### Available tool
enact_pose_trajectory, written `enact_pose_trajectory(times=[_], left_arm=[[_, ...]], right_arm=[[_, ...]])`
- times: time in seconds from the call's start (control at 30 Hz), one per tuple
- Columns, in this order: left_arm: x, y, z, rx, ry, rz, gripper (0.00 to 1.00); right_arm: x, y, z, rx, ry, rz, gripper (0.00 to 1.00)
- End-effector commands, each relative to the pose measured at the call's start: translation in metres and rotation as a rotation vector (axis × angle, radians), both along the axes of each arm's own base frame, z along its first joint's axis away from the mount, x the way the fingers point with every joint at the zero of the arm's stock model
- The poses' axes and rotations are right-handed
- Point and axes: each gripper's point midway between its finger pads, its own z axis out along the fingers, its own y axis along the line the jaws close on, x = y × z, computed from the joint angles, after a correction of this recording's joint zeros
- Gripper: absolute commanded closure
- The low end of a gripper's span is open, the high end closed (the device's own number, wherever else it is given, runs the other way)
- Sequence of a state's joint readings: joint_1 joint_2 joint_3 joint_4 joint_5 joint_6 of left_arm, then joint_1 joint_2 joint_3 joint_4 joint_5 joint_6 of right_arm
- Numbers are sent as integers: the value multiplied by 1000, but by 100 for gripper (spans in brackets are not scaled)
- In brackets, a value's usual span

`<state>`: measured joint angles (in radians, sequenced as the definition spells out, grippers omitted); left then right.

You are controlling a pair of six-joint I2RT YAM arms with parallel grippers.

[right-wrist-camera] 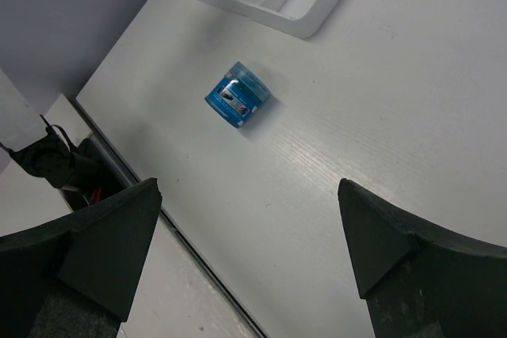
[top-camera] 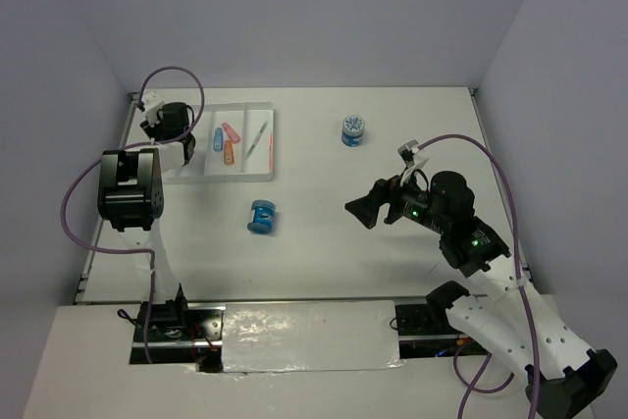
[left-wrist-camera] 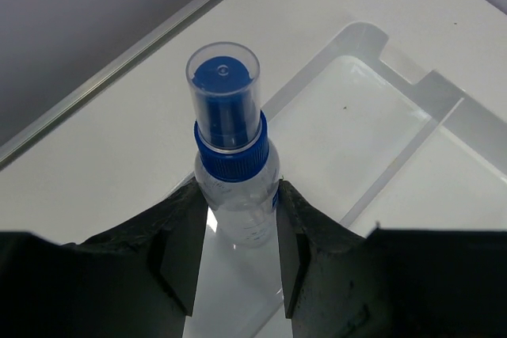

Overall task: Sort the stationery into containers
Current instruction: Place the stationery in the storage box, then pick up the stationery from the center of the board.

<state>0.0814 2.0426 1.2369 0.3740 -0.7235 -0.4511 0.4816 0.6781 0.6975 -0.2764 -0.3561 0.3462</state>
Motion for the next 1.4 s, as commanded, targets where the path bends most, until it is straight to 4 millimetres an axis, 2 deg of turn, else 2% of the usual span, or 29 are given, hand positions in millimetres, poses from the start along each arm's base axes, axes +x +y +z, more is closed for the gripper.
enact_pose_trajectory(times=[0.0,0.2,0.23,0.27,0.37,0.53,0.63,0.67,0.77,0.8,0.87,0.9,0.97,1.0,1.03,1.1,1.13,1.17,1.2,1.23,1.3,1.33,1.37], left_arm=[[10,2,34,21,-117,40,51],[8,2,34,33,-112,50,42],[8,2,34,35,-113,52,43],[8,0,34,40,-108,47,50],[9,0,35,46,-106,49,47],[6,1,36,48,-109,60,26],[3,-1,43,69,-104,82,3],[3,-4,44,75,-98,73,1],[6,-11,68,132,-95,73,1],[14,-23,85,139,-117,58,1],[15,-37,103,152,-115,48,1],[17,-42,126,149,-155,47,1],[14,-52,144,130,-171,31,1],[12,-57,175,109,-224,19,1],[8,-68,179,76,-208,-9,1],[0,-81,219,26,-260,-69,1],[2,-99,223,-47,-265,-155,1],[-8,-108,214,-88,-192,-202,1],[-16,-116,230,-117,-207,-234,1],[-23,-130,230,-133,-200,-251,1],[-48,-124,228,-105,-195,-189,1],[-53,-122,225,-116,-203,-182,1],[-59,-120,215,-120,-187,-177,1]], right_arm=[[2,3,13,19,-58,16,0],[2,3,12,16,-56,17,0],[2,3,12,16,-56,17,0],[2,3,13,18,-59,17,0],[2,3,12,17,-57,18,0],[2,3,12,16,-57,20,0],[2,4,13,15,-56,22,0],[2,4,12,13,-54,23,0],[3,6,10,13,-48,28,0],[4,6,11,14,-51,26,0],[5,6,11,15,-46,25,0],[5,6,11,16,-47,27,0],[6,5,11,12,-46,18,0],[6,5,11,11,-49,14,0],[6,3,11,10,-51,5,0],[7,1,11,9,-54,-7,0],[8,0,11,8,-58,-16,0],[10,-1,11,7,-59,-25,0],[11,-2,11,4,-59,-34,0],[12,-4,12,0,-61,-47,0],[11,-4,12,1,-61,-44,0],[10,-4,12,0,-58,-40,0],[9,-3,11,0,-54,-32,0]])
